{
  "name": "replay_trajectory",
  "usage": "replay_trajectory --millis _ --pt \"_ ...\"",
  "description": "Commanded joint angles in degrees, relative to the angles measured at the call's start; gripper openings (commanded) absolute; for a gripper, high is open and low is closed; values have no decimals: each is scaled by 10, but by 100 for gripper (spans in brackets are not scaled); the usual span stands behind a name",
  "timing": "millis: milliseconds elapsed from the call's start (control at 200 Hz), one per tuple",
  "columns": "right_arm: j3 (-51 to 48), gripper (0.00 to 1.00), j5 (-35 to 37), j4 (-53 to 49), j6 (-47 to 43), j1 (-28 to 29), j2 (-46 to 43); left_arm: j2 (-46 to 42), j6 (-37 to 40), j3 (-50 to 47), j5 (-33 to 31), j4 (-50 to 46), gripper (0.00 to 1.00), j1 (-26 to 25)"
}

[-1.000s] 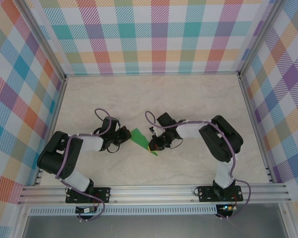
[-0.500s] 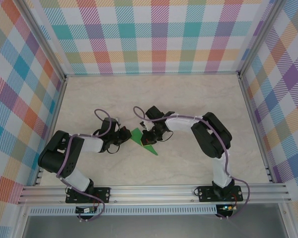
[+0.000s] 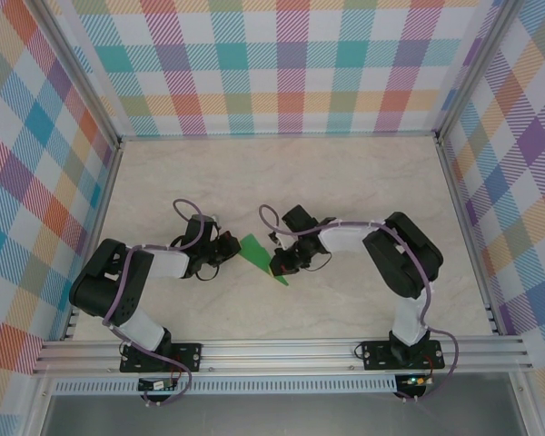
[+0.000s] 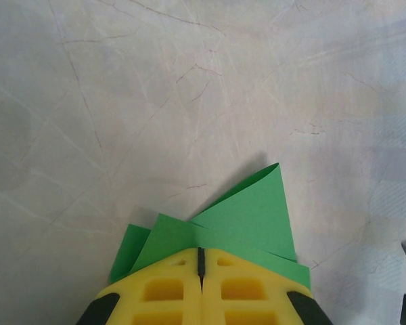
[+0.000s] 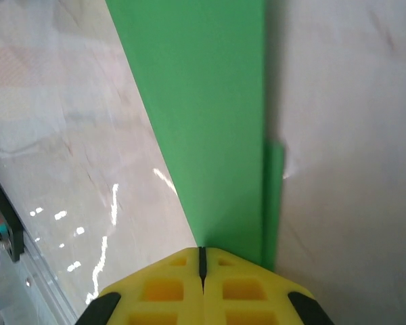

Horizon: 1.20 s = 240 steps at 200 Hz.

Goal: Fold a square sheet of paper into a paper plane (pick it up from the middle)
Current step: Fold the wing for the fifth time at the center of the table, then turn over a paper plane at the center of the table.

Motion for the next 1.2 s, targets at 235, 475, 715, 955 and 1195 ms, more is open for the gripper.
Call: replay_trajectory --millis 235,475,715,955,1195 --pt "-114 1 23 -54 -21 -21 -121 24 20 1 -81 -151 0 8" --pt "-95 15 108 -46 22 -38 -197 -74 24 84 -100 -278 22 -20" --pt "-95 55 197 -19 76 -53 -246 -143 -21 199 -227 -500 54 -80" --pt "-98 81 267 -21 105 -78 -268 -96 -111 284 -332 -629 67 -176" --pt "-117 88 309 -37 140 -94 -276 96 -160 465 -423 -764 81 -285"
